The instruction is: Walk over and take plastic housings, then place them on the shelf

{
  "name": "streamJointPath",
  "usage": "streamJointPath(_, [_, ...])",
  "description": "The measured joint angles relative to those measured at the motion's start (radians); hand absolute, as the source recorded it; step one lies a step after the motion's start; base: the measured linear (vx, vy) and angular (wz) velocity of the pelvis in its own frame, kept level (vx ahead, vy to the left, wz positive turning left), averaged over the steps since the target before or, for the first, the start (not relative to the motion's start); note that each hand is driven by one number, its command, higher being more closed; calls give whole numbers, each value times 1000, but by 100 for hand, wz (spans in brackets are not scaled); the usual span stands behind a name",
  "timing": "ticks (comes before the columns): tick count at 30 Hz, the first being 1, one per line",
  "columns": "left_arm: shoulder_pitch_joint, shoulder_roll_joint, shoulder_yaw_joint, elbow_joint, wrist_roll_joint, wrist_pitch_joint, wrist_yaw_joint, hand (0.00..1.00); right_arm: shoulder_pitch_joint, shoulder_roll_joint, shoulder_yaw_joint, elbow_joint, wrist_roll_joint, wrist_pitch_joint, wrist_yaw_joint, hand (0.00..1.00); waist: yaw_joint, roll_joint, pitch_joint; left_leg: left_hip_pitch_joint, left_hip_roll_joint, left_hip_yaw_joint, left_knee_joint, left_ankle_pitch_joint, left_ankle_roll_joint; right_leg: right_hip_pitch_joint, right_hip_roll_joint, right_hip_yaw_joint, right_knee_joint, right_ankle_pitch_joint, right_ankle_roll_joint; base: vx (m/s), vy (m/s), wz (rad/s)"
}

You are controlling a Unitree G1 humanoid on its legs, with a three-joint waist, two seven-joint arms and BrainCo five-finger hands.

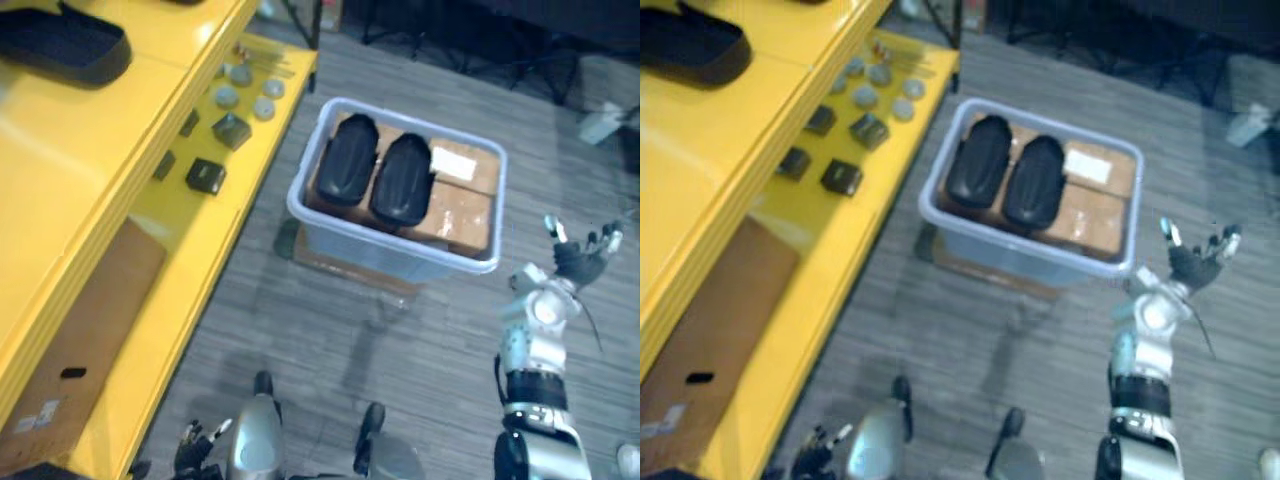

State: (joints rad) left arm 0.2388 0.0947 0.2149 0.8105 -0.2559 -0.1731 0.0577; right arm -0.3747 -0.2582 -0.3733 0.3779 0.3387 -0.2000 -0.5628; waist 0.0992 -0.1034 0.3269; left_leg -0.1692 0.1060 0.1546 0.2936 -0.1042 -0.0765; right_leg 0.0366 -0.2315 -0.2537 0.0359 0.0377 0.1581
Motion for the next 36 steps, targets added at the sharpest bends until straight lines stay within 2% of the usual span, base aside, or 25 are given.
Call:
streamJointPath(1, [1,-1,1,0,0,0,2,0,9,0,0,10,0,0,3,0,0,1,-17,11,7,10,-6,0,0,0,6,12,-4,13,-13,-42,17,-34])
streamJointPath(4, [18,-4,3,4,1,1,7,0,19,-1,-1,37,0,1,18,0,-4,-4,-54,32,17,35,-8,-5,-8,1,9,33,-5,21,-12,-64,11,-28])
streamJointPath(8, [51,-6,5,11,1,5,8,0,22,-6,-12,79,0,10,47,0,-5,-4,-79,59,24,49,-10,-13,-21,10,15,40,-6,20,-13,-104,-11,-23])
streamJointPath(11, [72,-11,6,33,2,8,9,0,29,-22,-35,120,1,10,67,0,-5,1,-98,68,23,39,-11,-8,-28,16,18,39,-11,5,-32,-101,-18,-6])
streamJointPath(15, [86,-13,7,33,32,8,4,0,44,-62,-40,123,1,8,93,0,-5,8,-102,47,5,-13,-14,1,-30,11,14,22,-10,-2,-36,-86,6,18])
streamJointPath(17, [72,-13,-9,13,32,6,-13,0,31,-123,-47,152,0,6,103,0,-6,23,-105,-36,-11,-61,9,14,-22,-42,0,-24,24,-6,-37,-77,46,54])
streamJointPath(19, [61,-9,-47,-6,36,6,-29,0,-6,-169,-89,200,-1,5,96,0,-4,45,-88,-92,-29,-104,23,30,-11,-61,-13,-71,33,-5,-36,-35,36,64])
streamJointPath(21, [63,3,-82,-5,39,13,-37,0,-47,-181,-98,232,-3,5,72,0,2,60,-78,-97,-47,-125,14,41,-2,-53,-23,-99,29,-2,-33,-18,21,51])
streamJointPath(25, [54,19,-107,-5,37,22,-41,0,-112,-196,-93,232,-2,4,30,0,25,67,-58,-96,-63,-123,-3,56,19,-49,-37,-104,22,11,-11,27,20,9])
streamJointPath(32, [27,18,-110,-6,25,0,-44,0,-228,-381,-94,229,1,13,-72,0,19,84,57,-113,-79,-124,-37,88,23,-97,-60,-104,63,2,7,4,4,2])
streamJointPath(34, [16,18,-110,-5,18,-1,-44,0,-311,-434,-82,253,1,30,-99,0,4,91,101,-130,-81,-125,-39,97,25,-121,-64,-102,78,8,17,0,0,0])
streamJointPath(36, [5,19,-113,-3,16,-2,-43,0,-372,-489,-43,309,5,52,-118,0,1,97,108,-163,-82,-125,-38,102,27,-156,-65,-100,86,9,17,-10,12,2])
